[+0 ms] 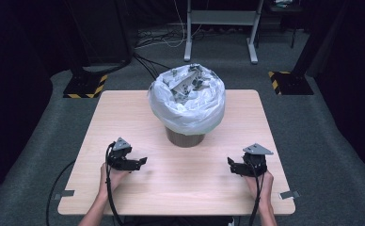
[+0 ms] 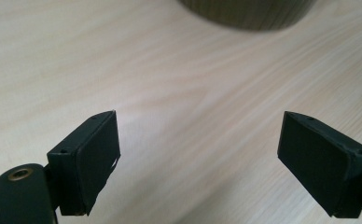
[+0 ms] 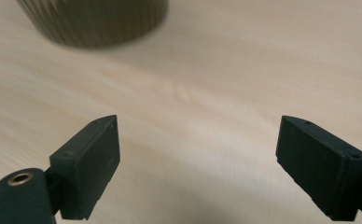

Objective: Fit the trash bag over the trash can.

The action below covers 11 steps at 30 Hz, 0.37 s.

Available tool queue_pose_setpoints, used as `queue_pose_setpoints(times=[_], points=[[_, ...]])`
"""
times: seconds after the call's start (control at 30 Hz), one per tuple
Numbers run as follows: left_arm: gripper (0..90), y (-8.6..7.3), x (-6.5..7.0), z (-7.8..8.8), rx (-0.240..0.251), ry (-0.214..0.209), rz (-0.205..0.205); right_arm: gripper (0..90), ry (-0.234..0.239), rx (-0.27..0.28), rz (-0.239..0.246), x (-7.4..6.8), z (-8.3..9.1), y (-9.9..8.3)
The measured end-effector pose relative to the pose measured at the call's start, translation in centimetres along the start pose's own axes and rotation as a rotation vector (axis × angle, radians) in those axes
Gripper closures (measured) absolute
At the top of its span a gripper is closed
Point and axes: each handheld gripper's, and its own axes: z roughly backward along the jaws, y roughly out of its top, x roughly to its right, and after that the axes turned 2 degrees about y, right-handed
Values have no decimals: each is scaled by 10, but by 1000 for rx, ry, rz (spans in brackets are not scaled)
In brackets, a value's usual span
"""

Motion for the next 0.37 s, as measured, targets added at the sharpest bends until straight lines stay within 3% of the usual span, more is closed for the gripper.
queue_pose_setpoints(times=[0.07,0.17,0.37], points=[[125,-9,-1,-1,4,4,26,122,-4,-23,-5,2,-4,-12],[124,-17,-2,-4,-3,29,33,121,-19,-47,-8,4,-8,-24],[125,-19,-3,-4,-10,62,47,106,-25,-87,-2,8,-12,-35]])
